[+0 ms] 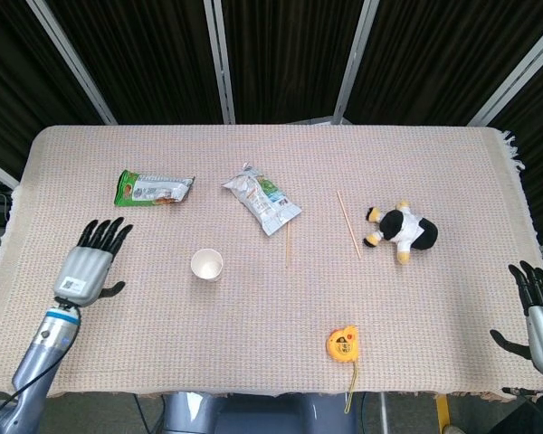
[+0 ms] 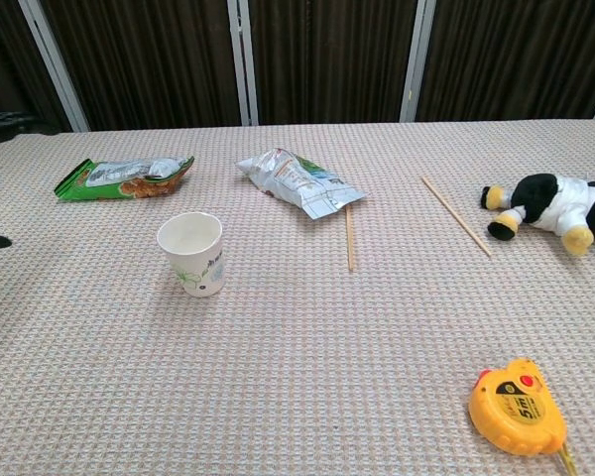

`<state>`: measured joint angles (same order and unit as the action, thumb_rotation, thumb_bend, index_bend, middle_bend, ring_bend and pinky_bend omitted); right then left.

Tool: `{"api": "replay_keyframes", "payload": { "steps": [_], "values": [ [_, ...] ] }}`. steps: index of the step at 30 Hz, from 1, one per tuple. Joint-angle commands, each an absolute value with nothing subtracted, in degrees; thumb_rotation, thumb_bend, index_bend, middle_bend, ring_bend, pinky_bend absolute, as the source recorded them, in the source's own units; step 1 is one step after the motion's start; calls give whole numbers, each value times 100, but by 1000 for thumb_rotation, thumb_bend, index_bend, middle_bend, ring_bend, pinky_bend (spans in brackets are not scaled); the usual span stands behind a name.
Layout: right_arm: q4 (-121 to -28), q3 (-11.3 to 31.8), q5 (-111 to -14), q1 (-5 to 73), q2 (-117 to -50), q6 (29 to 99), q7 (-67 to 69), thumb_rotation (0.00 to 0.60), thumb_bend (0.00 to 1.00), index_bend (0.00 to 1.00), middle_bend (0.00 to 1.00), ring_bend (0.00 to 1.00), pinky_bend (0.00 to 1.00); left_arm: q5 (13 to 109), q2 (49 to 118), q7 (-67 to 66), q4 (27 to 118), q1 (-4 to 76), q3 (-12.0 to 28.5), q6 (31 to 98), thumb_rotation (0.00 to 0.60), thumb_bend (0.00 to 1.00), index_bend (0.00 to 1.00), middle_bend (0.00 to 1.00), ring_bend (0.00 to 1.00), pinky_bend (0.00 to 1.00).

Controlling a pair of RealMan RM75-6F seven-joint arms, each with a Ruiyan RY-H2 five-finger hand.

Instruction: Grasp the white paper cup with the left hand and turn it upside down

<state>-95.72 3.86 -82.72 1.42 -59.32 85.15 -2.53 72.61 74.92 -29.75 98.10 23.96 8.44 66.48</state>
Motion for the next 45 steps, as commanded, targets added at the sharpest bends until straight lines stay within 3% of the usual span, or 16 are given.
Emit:
{"api": "replay_keyframes", "payload": {
  "steps": [1,9,20,25,30,39,45],
  "values": [
    [-9573,386,-8292,138,-5891,8516,-152,600,72,14,0,0,0,6650,7970,-3831,10057,2930,1143,6367,600,123,34,0,0,0],
    [-9571,380,-8308,136,-5804,8481,94,600,72,14,0,0,0,5419,8614,-4945,10098,3565,1312,6239,600,122,131,0,0,0],
    [-9572,382,-8318,135,-5698,8442,408,600,72,14,0,0,0,4308,9531,-5655,9560,4397,1396,6304,600,123,167,0,0,0],
    [-9538,385,-8313,141,-5674,8419,494,600,72,14,0,0,0,4232,9796,-5667,9342,4565,1329,6432,600,122,243,0,0,0],
    [-9535,396,-8332,120,-5667,8482,531,600,72,14,0,0,0,4388,9801,-5488,9379,4545,1208,6602,600,179,538,0,0,0],
    [-9558,395,-8334,107,-5686,8514,461,600,72,14,0,0,0,4529,9293,-4877,9819,4308,1083,6661,600,183,561,0,0,0],
    [-9575,383,-8356,114,-5706,8509,389,600,72,14,0,0,0,5519,9340,-2558,9492,3789,1027,6352,600,184,552,0,0,0]
  ]
}}
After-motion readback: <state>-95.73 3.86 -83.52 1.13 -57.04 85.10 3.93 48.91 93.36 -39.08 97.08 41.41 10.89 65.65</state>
